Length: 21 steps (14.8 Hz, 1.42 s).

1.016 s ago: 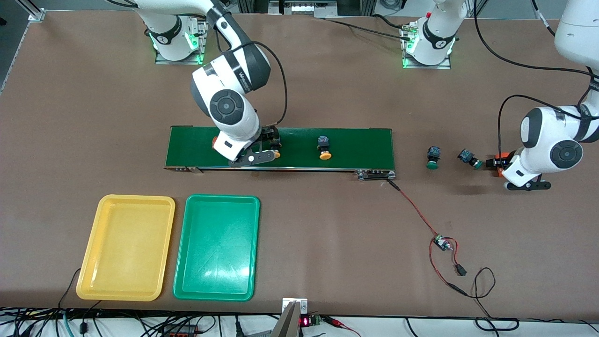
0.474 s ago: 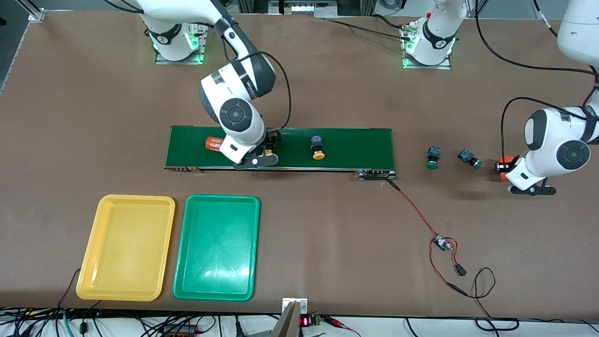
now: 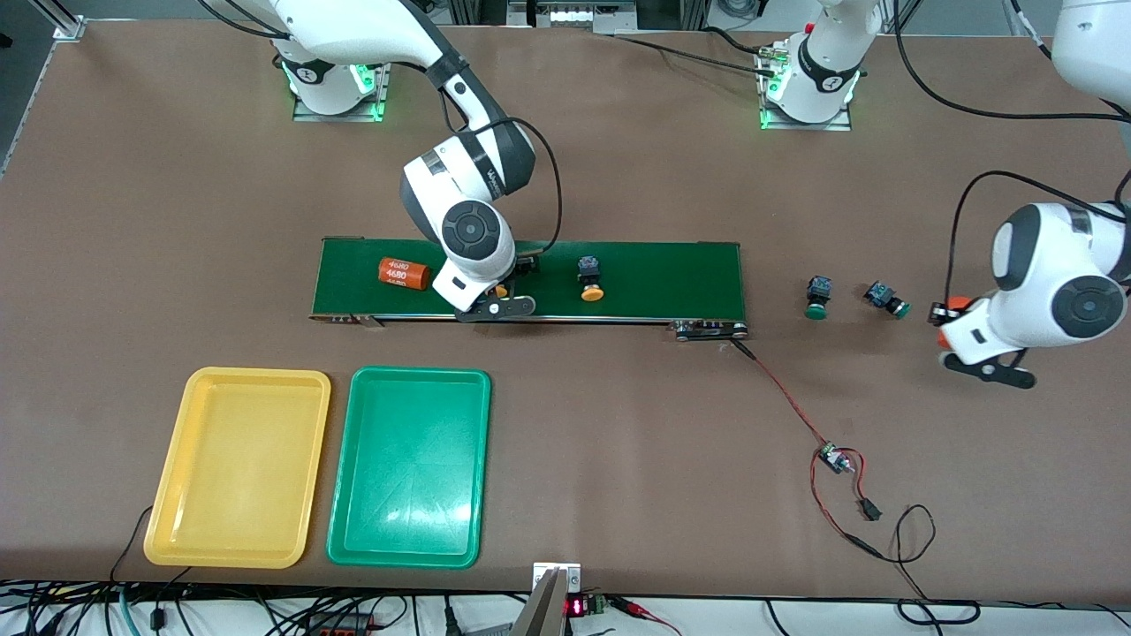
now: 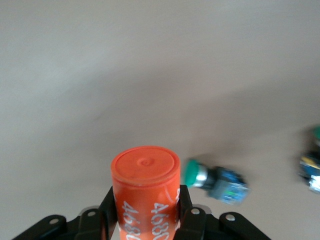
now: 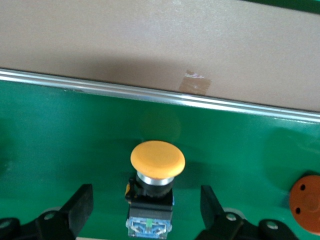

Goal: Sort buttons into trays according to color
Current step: 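Carry the yellow button to the yellow tray while the left places the cylinder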

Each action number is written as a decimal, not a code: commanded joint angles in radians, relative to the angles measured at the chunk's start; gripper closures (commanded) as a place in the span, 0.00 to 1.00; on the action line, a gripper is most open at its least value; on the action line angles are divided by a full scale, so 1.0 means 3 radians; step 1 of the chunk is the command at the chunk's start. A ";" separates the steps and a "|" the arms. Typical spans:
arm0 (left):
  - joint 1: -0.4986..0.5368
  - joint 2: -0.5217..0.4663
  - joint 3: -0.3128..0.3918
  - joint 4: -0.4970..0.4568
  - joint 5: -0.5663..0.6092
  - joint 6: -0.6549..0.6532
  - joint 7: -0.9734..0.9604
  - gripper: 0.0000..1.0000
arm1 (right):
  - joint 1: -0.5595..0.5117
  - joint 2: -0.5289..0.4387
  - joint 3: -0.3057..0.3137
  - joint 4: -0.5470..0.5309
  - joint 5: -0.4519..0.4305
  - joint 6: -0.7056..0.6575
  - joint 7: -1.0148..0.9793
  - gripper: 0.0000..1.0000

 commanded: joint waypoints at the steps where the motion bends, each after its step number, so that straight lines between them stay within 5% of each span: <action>1: 0.0005 -0.0061 -0.0261 -0.0015 -0.0124 -0.0115 0.0571 0.78 | -0.0019 0.0018 -0.0019 0.0033 -0.0021 -0.0007 0.0057 0.48; 6: -0.0015 -0.0061 -0.0578 -0.0066 -0.0538 -0.0156 0.1314 0.79 | -0.0035 0.0013 -0.0039 0.0028 -0.0021 -0.0027 0.0052 0.75; 10: -0.0138 -0.0056 -0.0971 -0.0071 -0.0554 -0.0166 0.1381 0.79 | -0.0081 -0.0043 -0.0065 0.0074 -0.0010 -0.0038 0.0032 0.83; 15: -0.0582 0.0082 -0.1131 -0.0112 -0.0549 -0.0064 0.1396 0.79 | -0.0158 -0.0105 -0.0493 0.0507 -0.0031 -0.0389 0.0022 0.96; 19: -0.0736 0.0098 -0.1136 -0.0474 -0.0554 0.0563 0.1315 0.79 | -0.0336 0.0049 -0.0903 0.0652 -0.0041 -0.0416 -0.0009 1.00; 21: -0.0812 0.0098 -0.1141 -0.0607 -0.0549 0.0749 0.1075 0.78 | -0.0545 0.0079 -0.0929 0.0667 -0.0051 -0.0355 -0.0126 1.00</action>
